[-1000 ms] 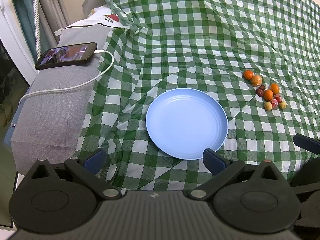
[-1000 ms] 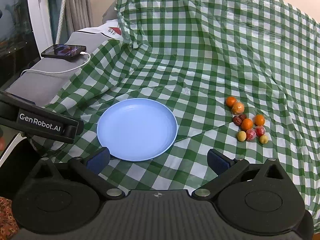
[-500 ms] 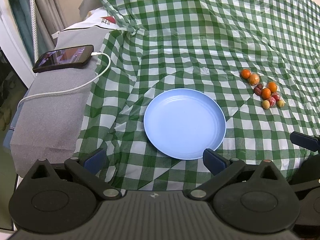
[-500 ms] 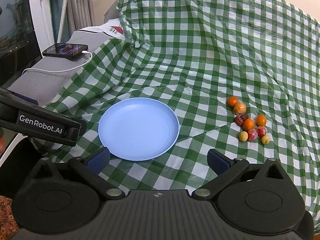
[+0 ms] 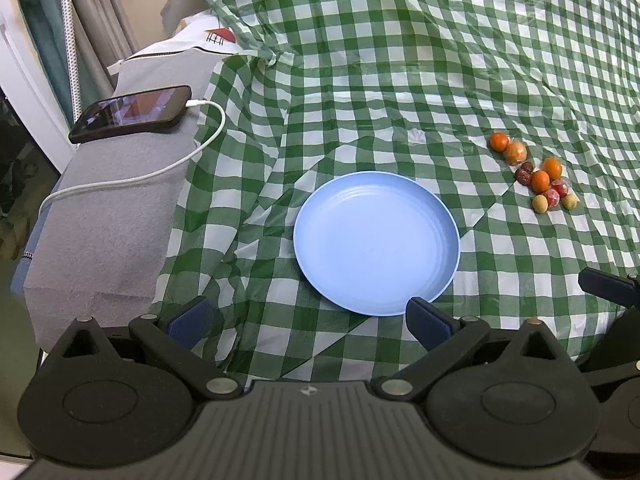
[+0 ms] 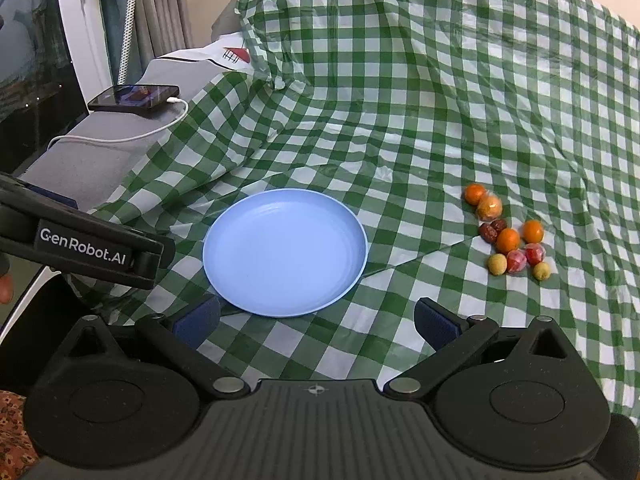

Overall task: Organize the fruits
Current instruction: 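Reach the left tool to the fruit cluster while the right tool grasps a yellow plum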

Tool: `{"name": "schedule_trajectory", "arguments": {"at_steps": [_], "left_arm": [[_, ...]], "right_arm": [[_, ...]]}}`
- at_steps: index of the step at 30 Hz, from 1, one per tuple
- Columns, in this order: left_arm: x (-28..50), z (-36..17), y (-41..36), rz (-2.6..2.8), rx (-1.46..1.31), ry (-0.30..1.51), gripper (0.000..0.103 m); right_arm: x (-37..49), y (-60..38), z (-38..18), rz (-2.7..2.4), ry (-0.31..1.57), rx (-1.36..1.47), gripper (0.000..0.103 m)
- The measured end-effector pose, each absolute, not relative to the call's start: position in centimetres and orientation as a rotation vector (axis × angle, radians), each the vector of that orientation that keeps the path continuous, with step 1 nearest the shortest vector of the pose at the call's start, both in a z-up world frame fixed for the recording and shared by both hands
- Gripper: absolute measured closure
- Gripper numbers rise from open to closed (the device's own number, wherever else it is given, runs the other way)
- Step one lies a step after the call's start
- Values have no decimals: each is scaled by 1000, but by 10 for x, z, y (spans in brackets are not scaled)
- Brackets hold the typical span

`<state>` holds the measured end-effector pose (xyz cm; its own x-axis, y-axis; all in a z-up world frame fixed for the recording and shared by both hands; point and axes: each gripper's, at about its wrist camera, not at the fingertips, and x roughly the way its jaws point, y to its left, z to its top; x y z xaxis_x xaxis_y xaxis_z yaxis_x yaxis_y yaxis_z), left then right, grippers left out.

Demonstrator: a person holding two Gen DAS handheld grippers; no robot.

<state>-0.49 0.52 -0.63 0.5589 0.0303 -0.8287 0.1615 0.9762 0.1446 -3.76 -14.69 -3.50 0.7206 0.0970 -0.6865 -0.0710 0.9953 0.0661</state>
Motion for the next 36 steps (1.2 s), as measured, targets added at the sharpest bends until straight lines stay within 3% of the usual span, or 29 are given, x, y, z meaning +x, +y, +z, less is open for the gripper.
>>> {"name": "schedule_trajectory", "arguments": {"at_steps": [12,21,24,29,32,36], "left_arm": [[12,-12,-24,-115,225,977,0],[62,-34,-109,-266,287,923,0],[87,-49,-140,-304,302,943,0],[126,-75,-185,-360,328,974,0],[143,-89,-208,-377,355,988,0],[161,-103,-233,-419,369,990,0]], "right_arm": [[-23,-217,-63,-135,650,159,0],[11,-325,-110,-474,572,179,1],[32,-354,-131,-502,602,137,13],[69,-388,-166,-459,696,114,47],[89,-399,-182,-388,723,122,55],[103,-405,-194,-322,706,94,58]]}}
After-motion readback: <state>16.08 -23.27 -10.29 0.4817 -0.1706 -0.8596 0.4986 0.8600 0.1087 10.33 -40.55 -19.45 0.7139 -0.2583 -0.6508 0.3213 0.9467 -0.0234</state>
